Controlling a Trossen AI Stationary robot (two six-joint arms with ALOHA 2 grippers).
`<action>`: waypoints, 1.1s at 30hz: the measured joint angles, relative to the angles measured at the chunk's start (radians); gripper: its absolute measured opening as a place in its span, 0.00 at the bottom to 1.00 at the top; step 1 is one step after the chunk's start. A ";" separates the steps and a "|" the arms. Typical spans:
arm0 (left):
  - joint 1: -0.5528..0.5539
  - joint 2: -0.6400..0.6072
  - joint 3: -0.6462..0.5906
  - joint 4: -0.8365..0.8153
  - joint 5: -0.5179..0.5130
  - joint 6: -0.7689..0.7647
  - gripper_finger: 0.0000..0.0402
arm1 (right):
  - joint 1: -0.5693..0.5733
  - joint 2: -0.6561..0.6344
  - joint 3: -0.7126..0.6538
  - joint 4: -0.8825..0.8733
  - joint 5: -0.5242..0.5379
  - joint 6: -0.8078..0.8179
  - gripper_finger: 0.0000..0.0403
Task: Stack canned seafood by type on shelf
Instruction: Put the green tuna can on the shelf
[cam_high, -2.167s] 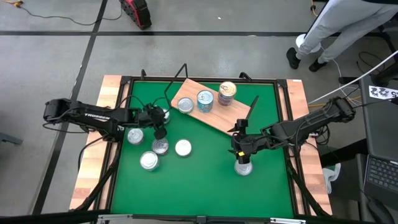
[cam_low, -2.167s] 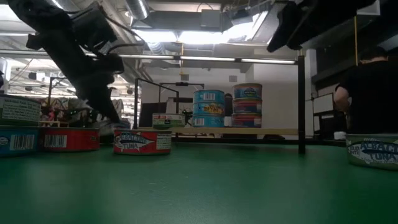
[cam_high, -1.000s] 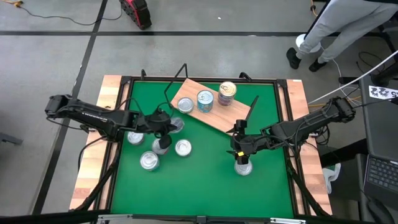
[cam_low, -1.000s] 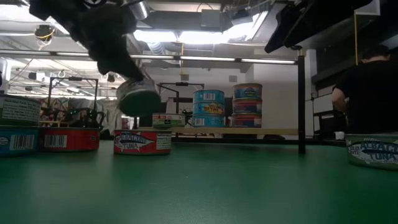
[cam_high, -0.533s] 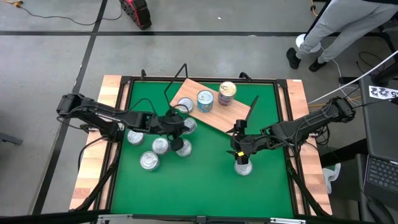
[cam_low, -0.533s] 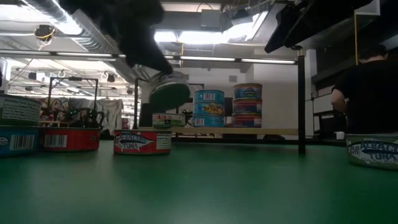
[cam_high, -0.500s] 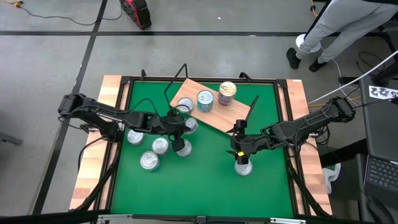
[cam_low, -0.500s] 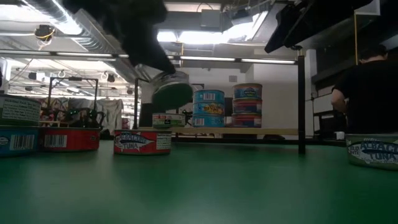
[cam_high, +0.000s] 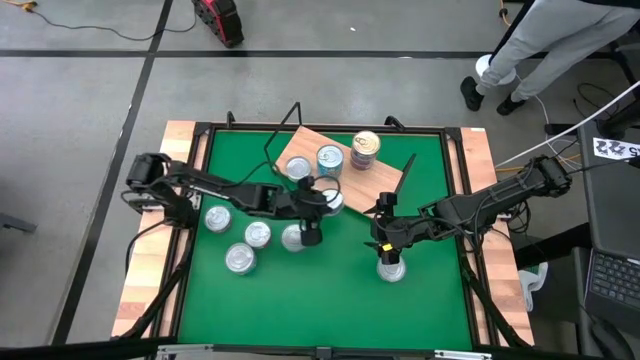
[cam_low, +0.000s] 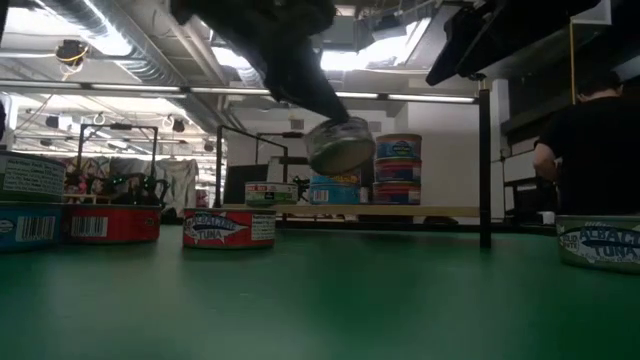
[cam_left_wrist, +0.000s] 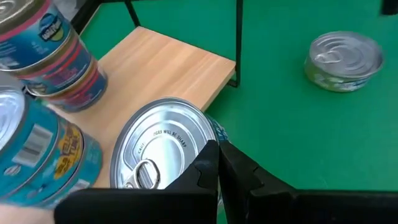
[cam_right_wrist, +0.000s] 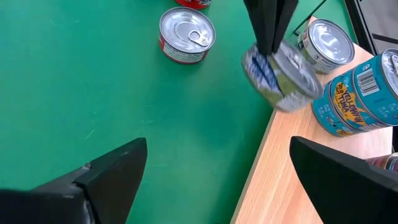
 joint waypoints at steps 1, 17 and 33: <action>0.005 0.015 0.010 -0.001 0.000 0.010 0.00 | 0.000 0.000 0.000 0.000 -0.002 0.000 0.97; 0.105 0.184 0.067 0.131 0.051 0.129 0.00 | 0.000 0.000 0.000 0.000 -0.019 -0.001 0.97; 0.180 0.205 0.068 0.172 0.051 0.214 0.02 | 0.000 0.001 0.000 0.000 -0.054 -0.002 0.97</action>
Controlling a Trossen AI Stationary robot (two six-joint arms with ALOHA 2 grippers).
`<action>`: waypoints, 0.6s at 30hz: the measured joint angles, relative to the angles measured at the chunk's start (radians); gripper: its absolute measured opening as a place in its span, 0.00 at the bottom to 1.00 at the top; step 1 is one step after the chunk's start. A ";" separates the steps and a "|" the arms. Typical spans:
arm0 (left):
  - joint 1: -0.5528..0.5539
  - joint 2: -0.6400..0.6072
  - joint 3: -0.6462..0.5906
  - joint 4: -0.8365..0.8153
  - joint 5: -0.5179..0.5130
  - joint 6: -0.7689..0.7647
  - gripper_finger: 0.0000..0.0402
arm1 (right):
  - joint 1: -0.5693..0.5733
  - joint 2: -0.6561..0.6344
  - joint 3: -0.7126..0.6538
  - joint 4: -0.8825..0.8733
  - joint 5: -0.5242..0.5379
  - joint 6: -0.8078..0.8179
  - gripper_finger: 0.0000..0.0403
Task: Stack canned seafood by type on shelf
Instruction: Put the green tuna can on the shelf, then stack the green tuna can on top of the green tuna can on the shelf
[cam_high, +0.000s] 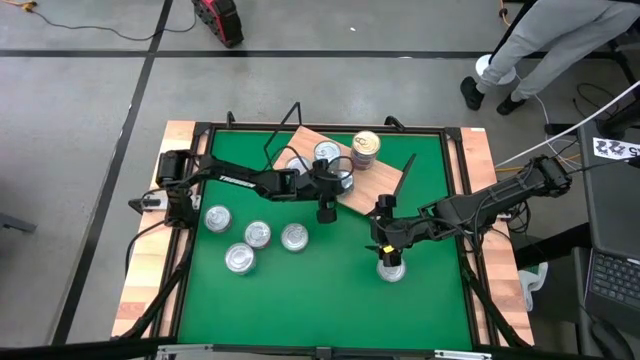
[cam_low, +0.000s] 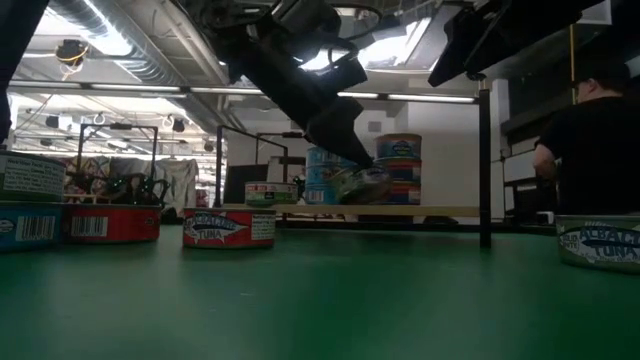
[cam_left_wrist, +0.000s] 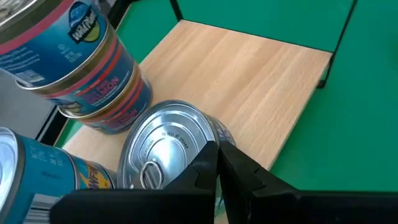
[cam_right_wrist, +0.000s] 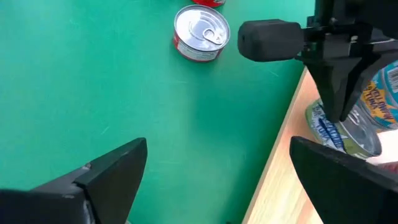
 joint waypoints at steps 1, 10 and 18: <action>0.001 0.000 0.000 0.000 0.000 0.008 0.03 | 0.000 0.000 0.000 0.000 -0.004 0.000 0.97; 0.000 0.000 0.000 0.000 0.000 0.022 0.13 | 0.001 0.000 0.000 0.000 -0.093 0.003 0.97; -0.002 0.000 0.000 0.002 0.000 0.026 0.26 | 0.001 0.000 0.000 0.000 -0.211 0.044 0.97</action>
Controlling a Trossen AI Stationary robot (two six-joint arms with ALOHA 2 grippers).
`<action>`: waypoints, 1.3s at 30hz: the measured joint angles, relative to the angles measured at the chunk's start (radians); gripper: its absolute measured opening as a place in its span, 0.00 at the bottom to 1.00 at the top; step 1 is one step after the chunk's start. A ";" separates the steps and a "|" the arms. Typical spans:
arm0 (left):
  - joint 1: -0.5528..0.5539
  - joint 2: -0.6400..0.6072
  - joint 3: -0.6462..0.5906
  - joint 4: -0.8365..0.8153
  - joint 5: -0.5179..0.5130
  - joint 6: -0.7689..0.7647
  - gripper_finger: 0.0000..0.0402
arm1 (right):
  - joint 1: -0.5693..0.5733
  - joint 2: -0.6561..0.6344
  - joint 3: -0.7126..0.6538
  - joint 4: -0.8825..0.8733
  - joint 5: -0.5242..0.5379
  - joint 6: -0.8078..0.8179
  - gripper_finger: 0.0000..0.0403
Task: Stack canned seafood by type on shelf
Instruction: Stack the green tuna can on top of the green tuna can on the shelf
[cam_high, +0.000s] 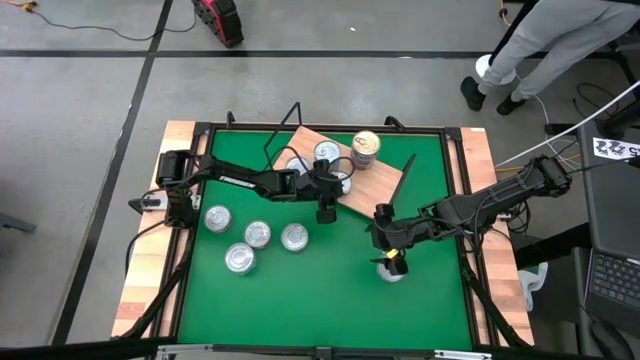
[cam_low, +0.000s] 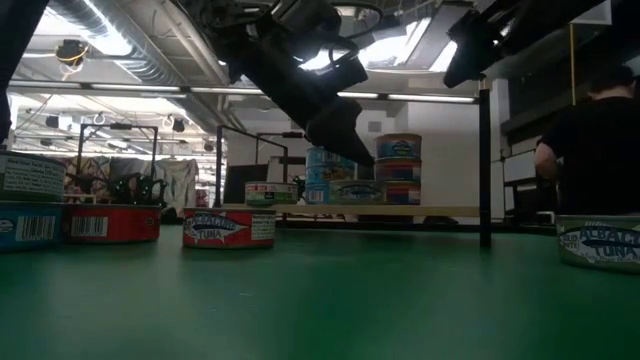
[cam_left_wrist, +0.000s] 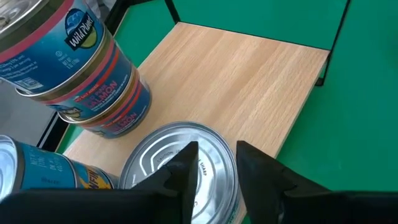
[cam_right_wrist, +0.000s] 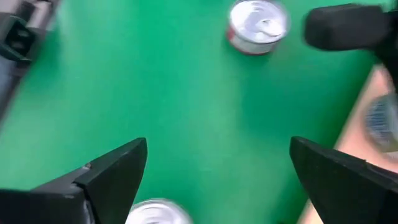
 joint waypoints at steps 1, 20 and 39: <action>-0.003 0.000 0.000 0.003 0.000 0.000 0.27 | 0.000 0.000 0.000 0.000 -0.026 0.019 0.97; -0.090 -0.016 -0.001 -0.001 0.001 0.008 0.29 | 0.128 0.056 0.000 -0.051 -0.298 0.298 0.97; -0.117 -0.027 -0.001 -0.005 0.001 0.008 0.29 | 0.333 0.194 0.000 -0.058 -0.163 0.702 0.97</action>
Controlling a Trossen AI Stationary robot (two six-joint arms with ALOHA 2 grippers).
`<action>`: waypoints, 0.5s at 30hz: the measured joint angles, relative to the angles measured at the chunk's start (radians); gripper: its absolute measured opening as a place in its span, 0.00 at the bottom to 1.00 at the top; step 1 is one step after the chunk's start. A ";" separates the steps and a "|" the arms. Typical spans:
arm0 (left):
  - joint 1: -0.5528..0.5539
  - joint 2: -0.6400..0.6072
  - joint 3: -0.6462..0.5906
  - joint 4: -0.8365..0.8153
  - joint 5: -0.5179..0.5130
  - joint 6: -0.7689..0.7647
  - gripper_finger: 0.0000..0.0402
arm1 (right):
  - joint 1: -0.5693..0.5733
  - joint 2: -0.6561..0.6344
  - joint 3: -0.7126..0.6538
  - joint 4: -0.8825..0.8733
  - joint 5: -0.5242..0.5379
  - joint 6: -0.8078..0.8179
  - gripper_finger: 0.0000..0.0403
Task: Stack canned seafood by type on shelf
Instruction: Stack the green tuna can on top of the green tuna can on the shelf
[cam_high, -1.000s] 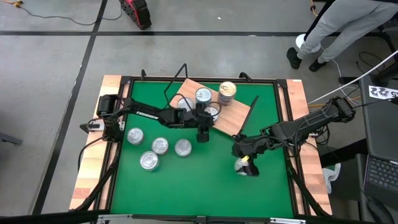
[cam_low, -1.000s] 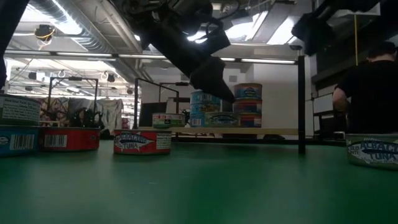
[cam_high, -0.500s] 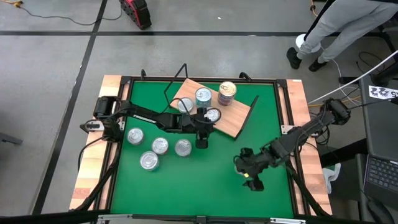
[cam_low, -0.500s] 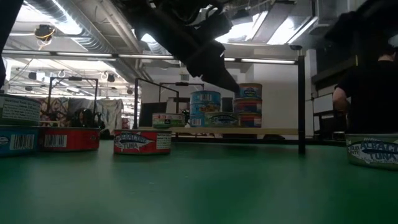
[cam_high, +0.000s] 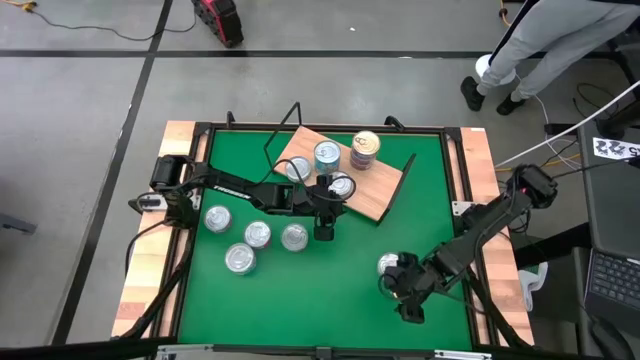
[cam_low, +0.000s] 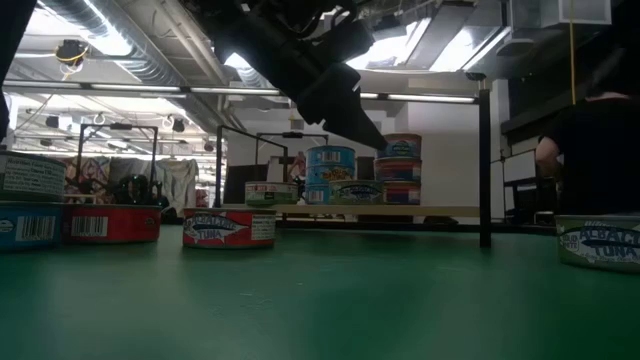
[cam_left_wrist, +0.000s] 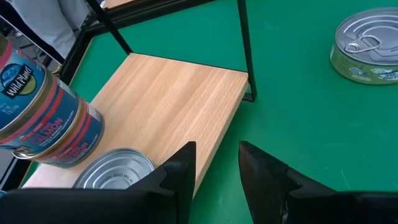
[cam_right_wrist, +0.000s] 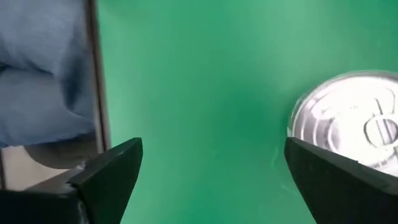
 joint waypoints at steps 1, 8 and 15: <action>0.000 0.000 0.000 0.000 0.000 0.000 0.29 | 0.006 0.009 0.000 -0.005 0.001 0.009 0.97; 0.000 0.000 0.000 0.000 0.000 -0.006 0.29 | 0.021 0.073 0.000 -0.062 0.047 0.009 0.93; 0.000 0.000 0.000 0.000 0.000 -0.047 0.29 | 0.019 0.102 0.000 -0.109 0.133 -0.088 0.73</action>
